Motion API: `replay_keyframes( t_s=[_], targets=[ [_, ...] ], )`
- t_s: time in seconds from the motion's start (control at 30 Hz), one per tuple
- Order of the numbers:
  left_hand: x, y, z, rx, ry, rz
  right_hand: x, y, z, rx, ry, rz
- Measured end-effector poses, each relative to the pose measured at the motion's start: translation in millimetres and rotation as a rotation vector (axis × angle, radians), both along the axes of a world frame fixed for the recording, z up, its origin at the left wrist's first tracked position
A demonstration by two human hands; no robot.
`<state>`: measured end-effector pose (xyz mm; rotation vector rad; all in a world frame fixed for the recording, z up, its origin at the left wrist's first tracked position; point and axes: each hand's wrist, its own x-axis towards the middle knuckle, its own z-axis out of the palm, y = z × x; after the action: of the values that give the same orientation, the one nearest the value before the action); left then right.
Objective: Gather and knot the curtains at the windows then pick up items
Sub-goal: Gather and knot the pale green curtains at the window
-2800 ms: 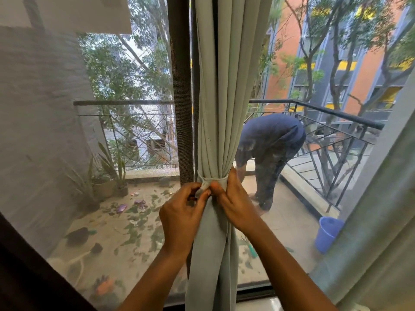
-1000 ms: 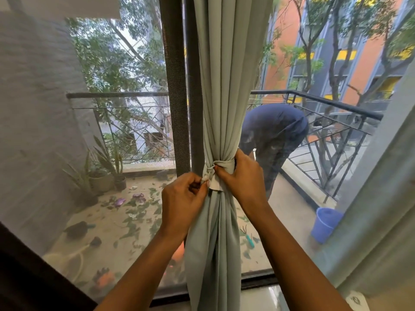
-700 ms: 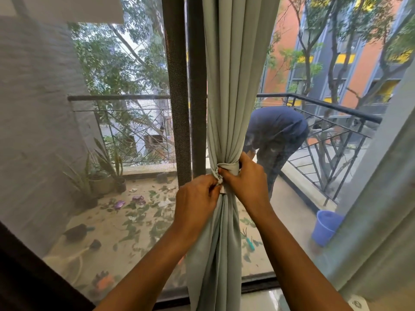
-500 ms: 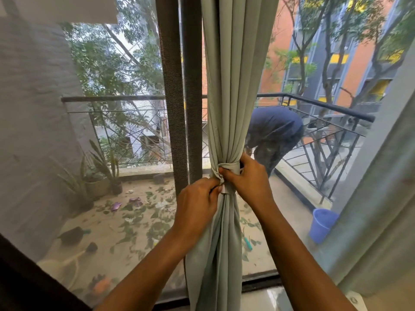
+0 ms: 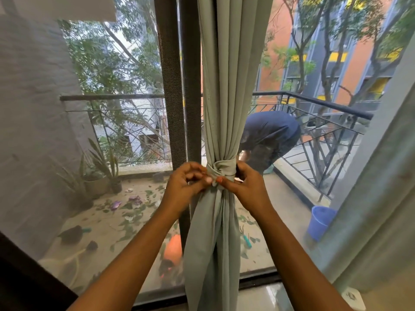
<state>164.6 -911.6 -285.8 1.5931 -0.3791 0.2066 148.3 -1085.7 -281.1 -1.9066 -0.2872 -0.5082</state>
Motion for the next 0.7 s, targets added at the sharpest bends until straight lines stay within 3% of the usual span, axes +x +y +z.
replay_keyframes(
  t_s=[0.07, 0.17, 0.37, 0.53, 0.7],
  targets=[
    [2.7, -0.6, 2.4, -0.055, 0.006, -0.006, 0.9, -1.8, 1.5, 0.018, 0.011, 0.005],
    [10.7, 3.0, 2.4, 0.095, -0.014, -0.003, -0.8, -4.9, 4.7, 0.027, 0.071, 0.038],
    [15.0, 1.5, -3.0, 0.087, 0.030, -0.149, 3.2, -6.7, 13.7, -0.204, 0.170, 0.002],
    [14.2, -8.8, -10.0, 0.169, -0.104, 0.031, 4.1, -2.5, 8.8, -0.301, 0.079, -0.130],
    [15.9, -12.9, -16.6, 0.170, -0.198, 0.125, 6.1, 1.9, -2.7, -0.208, -0.010, -0.141]
  ],
)
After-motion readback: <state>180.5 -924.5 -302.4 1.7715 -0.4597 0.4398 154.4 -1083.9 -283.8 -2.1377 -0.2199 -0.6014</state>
